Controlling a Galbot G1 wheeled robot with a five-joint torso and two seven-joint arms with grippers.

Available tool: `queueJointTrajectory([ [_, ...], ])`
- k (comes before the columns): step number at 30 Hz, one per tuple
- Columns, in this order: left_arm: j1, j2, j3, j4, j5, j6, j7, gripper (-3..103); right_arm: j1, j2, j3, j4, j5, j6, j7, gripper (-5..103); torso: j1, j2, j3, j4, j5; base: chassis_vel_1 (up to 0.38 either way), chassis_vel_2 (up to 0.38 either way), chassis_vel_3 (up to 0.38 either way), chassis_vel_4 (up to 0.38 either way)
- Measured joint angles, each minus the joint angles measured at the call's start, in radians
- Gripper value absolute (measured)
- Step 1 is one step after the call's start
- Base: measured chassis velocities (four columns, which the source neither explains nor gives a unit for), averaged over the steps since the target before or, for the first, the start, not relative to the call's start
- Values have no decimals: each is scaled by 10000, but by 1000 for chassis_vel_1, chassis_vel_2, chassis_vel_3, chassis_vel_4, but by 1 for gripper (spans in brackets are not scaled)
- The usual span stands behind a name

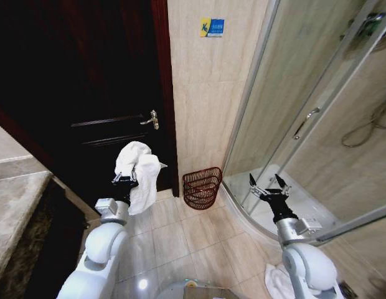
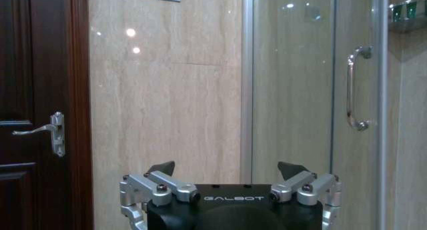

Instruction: Discard the used towel into the hamper.

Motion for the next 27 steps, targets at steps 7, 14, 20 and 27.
queueJointTrajectory([
  [7, 100, -69, -22, -59, -25, -6, 65, 11, -19, 13, -21, 6, -8, 8, 45, 100, 0, 0, 0, 1, 1, -77, 100, 89, -87],
  [14, 1032, -592, -167, -242, 48, -406, 293, 11, -19, -26, 84, 17, 41, 6, 110, 100, 0, 0, 0, -4, 0, -83, 80, 92, -95],
  [20, 2293, -1157, -387, -109, 329, -1586, 553, 11, -86, -44, 99, -11, 81, 63, 128, 100, -2, 1, -1, 5, 1, -68, 97, 80, -74],
  [27, 2455, -1493, -392, 333, 653, -2475, 1040, 11, -179, -39, 113, 11, 104, 97, 122, 100, -2, 1, -1, -1, 1, -76, 81, 71, -88],
])
